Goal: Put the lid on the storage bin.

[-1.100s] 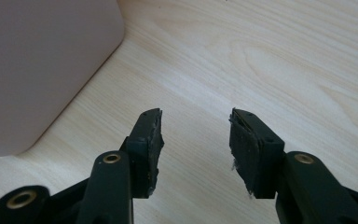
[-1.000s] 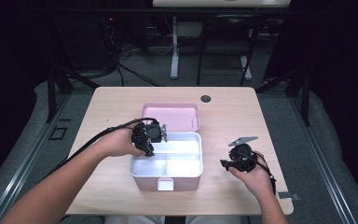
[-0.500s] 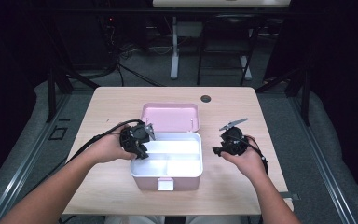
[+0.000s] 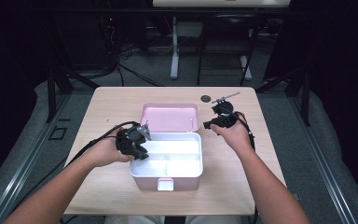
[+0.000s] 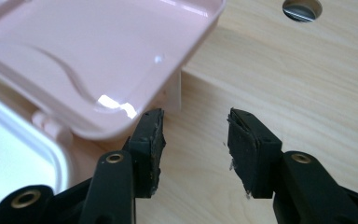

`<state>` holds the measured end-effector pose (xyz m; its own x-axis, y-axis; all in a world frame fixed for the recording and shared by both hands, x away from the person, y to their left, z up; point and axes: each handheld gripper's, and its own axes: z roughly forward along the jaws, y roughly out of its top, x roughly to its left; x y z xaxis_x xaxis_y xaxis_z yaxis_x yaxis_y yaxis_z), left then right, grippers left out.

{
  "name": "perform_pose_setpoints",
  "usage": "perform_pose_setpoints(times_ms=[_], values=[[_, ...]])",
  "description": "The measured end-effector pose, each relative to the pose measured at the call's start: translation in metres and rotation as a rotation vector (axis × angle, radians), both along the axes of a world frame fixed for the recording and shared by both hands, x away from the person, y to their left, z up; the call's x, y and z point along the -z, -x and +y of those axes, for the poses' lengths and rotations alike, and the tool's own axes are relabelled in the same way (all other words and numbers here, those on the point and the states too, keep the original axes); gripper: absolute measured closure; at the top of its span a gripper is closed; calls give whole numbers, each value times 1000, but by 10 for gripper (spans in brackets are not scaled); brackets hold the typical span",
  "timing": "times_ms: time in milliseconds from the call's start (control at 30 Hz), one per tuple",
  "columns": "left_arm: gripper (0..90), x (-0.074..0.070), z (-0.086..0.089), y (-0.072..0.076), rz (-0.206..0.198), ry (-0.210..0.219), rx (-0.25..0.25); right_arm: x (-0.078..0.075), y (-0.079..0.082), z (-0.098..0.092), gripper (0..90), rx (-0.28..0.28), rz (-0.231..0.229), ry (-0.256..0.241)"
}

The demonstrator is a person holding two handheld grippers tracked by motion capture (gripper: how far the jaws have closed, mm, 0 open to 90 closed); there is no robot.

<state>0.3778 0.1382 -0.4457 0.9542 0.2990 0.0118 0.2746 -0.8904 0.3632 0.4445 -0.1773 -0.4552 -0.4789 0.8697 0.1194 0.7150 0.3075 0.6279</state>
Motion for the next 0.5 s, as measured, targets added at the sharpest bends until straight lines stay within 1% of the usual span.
perform_pose_setpoints(times_ms=[67,133,167,233,267,300,333,400,433,467,500], values=[[767,0,0,0,1,-1,0,-3,-8,6,548,3,-1,5],[767,0,0,0,2,-1,0,-5,-11,9,549,9,0,5],[768,0,0,0,3,-3,0,-9,-18,15,548,11,-2,12],[768,0,0,0,4,-3,0,-11,-21,16,548,19,2,13],[768,0,-1,0,3,-2,0,-13,-27,19,548,26,8,-2],[768,0,-1,0,3,-8,0,-14,-31,20,548,32,12,-3],[769,0,-1,0,3,-8,0,-14,-34,21,550,44,16,-9],[768,-1,-2,0,3,-14,-1,-13,-41,22,551,62,13,-6],[768,-1,-2,0,3,-14,-1,-13,-41,22,551,62,13,-6],[768,-1,-2,0,2,-14,0,-11,-44,22,554,69,2,-3],[769,-1,-2,0,2,-13,0,-10,-47,24,555,80,3,-1]])
